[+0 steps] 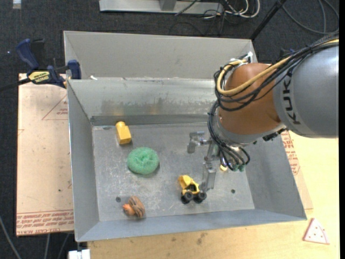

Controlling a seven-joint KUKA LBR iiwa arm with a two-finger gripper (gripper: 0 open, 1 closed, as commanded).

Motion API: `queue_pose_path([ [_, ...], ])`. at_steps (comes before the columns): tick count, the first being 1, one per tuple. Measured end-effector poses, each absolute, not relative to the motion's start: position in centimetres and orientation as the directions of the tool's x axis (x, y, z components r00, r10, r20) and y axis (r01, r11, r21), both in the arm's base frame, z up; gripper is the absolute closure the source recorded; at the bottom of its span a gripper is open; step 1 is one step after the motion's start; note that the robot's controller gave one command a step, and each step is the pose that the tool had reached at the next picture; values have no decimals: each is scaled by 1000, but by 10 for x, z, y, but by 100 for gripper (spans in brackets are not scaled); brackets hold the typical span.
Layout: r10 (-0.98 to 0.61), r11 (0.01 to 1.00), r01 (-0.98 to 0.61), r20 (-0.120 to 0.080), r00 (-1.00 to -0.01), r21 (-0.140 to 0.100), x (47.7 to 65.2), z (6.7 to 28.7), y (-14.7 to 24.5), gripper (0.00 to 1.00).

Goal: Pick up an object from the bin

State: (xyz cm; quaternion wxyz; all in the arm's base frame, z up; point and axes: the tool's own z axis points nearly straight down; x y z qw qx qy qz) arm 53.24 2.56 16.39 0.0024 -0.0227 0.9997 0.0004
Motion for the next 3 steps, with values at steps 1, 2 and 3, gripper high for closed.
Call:
queue_pose_path([
  [1, 52, 999, 52, 6, -999, 1, 493, 157, 24, 0],
  [2, 28, 1000, 28, 0, -1000, 1, 500, 140, 15, 0],
  [3, 247, 969, 247, -1, -969, 1, 492, 94, 15, 0],
])
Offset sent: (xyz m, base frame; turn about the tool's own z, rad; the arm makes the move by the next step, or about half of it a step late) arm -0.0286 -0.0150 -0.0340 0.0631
